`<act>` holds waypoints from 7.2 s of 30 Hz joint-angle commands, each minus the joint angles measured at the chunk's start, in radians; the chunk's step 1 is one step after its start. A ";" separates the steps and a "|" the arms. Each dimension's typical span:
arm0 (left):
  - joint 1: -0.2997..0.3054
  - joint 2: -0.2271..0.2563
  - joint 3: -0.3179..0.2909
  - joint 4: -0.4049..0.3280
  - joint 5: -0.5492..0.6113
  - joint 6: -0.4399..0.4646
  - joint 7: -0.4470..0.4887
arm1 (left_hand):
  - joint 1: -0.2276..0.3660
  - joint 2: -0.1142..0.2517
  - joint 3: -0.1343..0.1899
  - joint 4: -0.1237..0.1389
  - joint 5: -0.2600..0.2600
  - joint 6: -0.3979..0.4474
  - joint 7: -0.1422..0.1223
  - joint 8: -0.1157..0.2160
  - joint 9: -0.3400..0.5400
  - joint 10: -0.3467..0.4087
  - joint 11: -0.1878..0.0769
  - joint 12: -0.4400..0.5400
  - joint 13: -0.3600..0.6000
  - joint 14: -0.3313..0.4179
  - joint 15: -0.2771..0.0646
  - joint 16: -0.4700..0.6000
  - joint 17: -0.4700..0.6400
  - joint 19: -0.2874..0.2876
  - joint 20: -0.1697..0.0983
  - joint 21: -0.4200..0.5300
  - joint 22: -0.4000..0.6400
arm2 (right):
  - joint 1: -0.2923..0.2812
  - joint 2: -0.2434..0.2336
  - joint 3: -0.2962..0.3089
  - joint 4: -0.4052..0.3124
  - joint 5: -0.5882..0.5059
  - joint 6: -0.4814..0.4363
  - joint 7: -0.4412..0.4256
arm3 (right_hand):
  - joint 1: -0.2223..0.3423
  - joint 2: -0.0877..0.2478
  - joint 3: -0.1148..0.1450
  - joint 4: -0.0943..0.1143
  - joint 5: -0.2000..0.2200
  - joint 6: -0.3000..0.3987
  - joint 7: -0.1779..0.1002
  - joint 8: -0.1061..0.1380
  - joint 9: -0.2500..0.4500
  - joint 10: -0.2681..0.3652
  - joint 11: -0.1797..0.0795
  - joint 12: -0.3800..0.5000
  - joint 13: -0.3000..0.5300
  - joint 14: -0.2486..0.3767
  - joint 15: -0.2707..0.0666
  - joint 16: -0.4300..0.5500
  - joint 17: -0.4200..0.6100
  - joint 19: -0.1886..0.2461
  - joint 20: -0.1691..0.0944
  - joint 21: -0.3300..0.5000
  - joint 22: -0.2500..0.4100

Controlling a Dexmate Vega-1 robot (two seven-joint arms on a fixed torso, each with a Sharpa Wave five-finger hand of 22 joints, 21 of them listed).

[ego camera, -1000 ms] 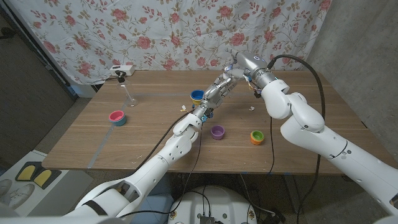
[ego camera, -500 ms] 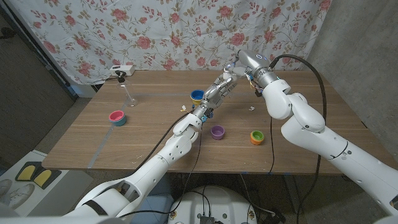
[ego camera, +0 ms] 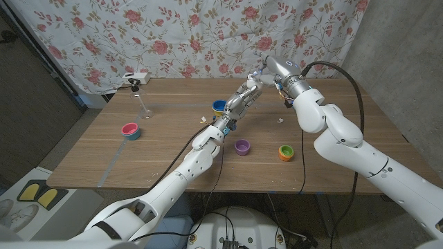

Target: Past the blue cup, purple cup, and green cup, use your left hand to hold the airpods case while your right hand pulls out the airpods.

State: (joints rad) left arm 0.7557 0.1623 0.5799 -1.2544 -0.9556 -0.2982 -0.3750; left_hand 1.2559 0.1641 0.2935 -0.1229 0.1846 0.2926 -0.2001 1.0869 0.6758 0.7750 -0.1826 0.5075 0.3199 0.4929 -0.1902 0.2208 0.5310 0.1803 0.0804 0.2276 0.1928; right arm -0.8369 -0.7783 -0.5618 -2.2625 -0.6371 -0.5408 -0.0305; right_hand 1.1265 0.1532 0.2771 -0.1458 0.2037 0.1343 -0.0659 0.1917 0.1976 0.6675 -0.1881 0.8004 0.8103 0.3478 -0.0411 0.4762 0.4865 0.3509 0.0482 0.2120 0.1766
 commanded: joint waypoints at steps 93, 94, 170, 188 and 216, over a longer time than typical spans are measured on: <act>0.034 0.044 -0.016 -0.100 0.008 -0.014 0.049 | -0.002 0.013 0.007 -0.007 0.002 0.004 -0.006 0.011 -0.010 0.052 -0.040 -0.001 0.168 0.025 -0.036 -0.001 0.006 -0.001 0.000 0.002 0.002 | -0.072 0.051 -0.061 0.410 -0.103 -0.089 -0.328 | -0.001 -0.007 -0.021 0.004 -0.011 0.067 -0.024 0.003 0.006 0.014 -0.028 0.017 -0.034 0.008 -0.166 -0.068 -0.032 0.056 -0.027 0.010 0.002; 0.037 0.044 -0.017 -0.105 0.012 -0.020 0.056 | -0.002 0.013 0.007 -0.007 0.001 0.006 -0.006 0.013 -0.008 0.051 -0.040 -0.002 0.168 0.025 -0.036 0.000 0.006 -0.001 0.000 0.002 0.002 | -0.074 0.051 -0.063 0.413 -0.109 -0.086 -0.331 | -0.001 -0.007 -0.021 0.004 -0.011 0.068 -0.025 0.003 0.006 0.014 -0.028 0.017 -0.034 0.007 -0.167 -0.069 -0.032 0.055 -0.026 0.010 0.002; 0.063 0.077 -0.014 -0.166 0.016 -0.029 0.061 | -0.004 0.013 0.007 -0.009 0.000 0.005 -0.006 0.022 -0.015 0.056 -0.040 -0.005 0.168 0.024 -0.035 -0.002 0.009 0.001 0.000 0.002 0.002 | -0.052 0.071 -0.044 0.539 0.014 0.032 -0.214 | -0.008 0.006 -0.043 0.010 -0.012 0.087 -0.038 -0.001 0.008 0.008 -0.028 0.033 -0.050 -0.004 -0.173 -0.089 -0.037 0.057 -0.049 -0.001 0.001; 0.072 0.076 -0.014 -0.170 0.010 -0.033 0.054 | -0.005 0.013 0.007 -0.009 0.000 0.006 -0.006 0.025 -0.016 0.058 -0.040 -0.005 0.167 0.024 -0.035 -0.003 0.009 0.000 0.001 0.002 0.002 | -0.060 0.061 -0.038 0.535 0.048 0.044 -0.213 | -0.018 0.010 -0.042 0.016 -0.009 0.084 -0.027 -0.002 0.009 0.000 -0.023 0.019 -0.077 -0.016 -0.169 -0.110 -0.049 0.057 -0.045 -0.002 0.001; 0.099 0.105 -0.030 -0.198 -0.006 -0.029 0.055 | -0.004 0.012 0.005 -0.012 -0.001 0.011 -0.006 0.031 -0.017 0.063 -0.040 -0.006 0.166 0.024 -0.037 -0.001 0.012 0.000 0.002 0.002 0.002 | -0.105 0.056 0.022 0.478 0.092 0.057 -0.289 | -0.329 -0.048 -0.163 0.135 -0.021 0.049 0.041 0.008 0.007 -0.047 0.065 -0.172 -0.310 -0.060 -0.042 -0.185 -0.112 0.050 0.006 -0.018 -0.001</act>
State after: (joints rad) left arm 0.8395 0.2499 0.5621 -1.4353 -0.9508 -0.3288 -0.3224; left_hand 1.2476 0.1710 0.2975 -0.1298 0.1768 0.2981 -0.2058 1.1108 0.6559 0.7831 -0.1749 0.4965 0.3199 0.4929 -0.1902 0.2208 0.5402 0.1803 0.0804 0.2276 0.1927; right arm -0.9175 -0.7284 -0.5753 -1.7532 -0.5714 -0.4774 -0.2796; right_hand 0.8421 0.1012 0.1233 -0.0356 0.1870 0.1926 -0.0278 0.1965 0.2021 0.6346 -0.1374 0.6469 0.5163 0.2966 -0.0407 0.2980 0.3761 0.4144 0.0551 0.1992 0.1721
